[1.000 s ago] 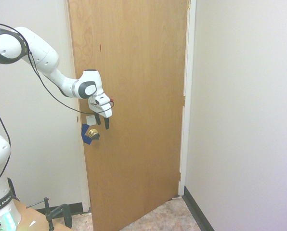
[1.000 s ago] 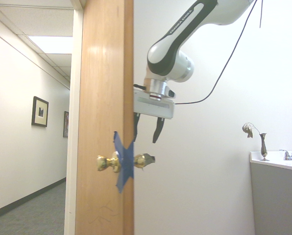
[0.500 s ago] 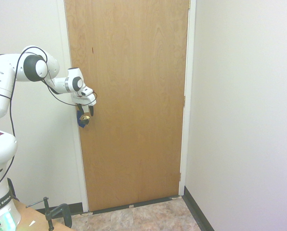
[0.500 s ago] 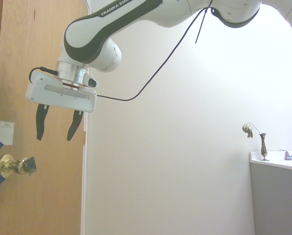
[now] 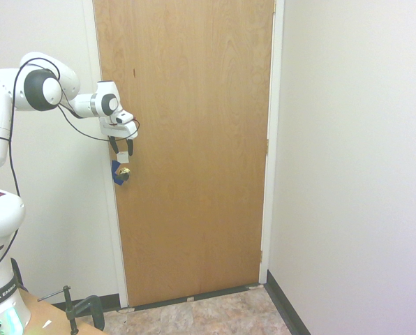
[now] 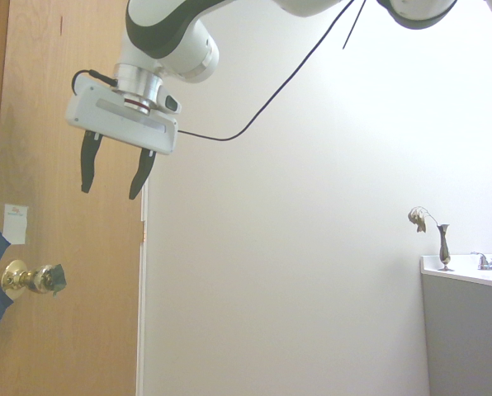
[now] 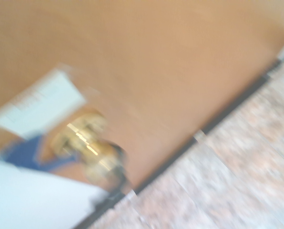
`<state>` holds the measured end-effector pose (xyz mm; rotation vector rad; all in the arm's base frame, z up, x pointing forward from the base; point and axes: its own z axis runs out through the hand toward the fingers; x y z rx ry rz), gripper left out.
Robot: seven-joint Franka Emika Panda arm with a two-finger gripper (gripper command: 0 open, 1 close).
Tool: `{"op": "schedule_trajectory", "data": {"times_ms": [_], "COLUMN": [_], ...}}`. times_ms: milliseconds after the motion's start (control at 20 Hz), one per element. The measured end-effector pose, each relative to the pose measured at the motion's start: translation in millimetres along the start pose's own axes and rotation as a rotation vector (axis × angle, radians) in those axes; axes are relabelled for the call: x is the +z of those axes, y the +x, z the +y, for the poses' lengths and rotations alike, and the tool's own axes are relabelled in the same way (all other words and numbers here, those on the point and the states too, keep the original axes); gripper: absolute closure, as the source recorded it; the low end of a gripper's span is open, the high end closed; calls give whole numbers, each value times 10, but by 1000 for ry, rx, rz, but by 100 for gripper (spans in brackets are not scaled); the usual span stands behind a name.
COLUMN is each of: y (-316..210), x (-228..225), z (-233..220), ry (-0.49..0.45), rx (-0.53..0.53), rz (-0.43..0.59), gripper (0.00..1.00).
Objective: Shut the door
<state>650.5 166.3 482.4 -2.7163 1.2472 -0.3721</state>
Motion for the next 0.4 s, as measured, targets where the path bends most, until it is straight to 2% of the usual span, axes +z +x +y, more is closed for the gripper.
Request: {"op": "schedule_trajectory", "data": {"times_ms": [200, 400], "y": [190, 317], "x": [-281, -399], "z": [667, 1498], "ry": [-46, -117], "rx": [69, 113], "rz": [-4, -64], "gripper": [0, 0]}}
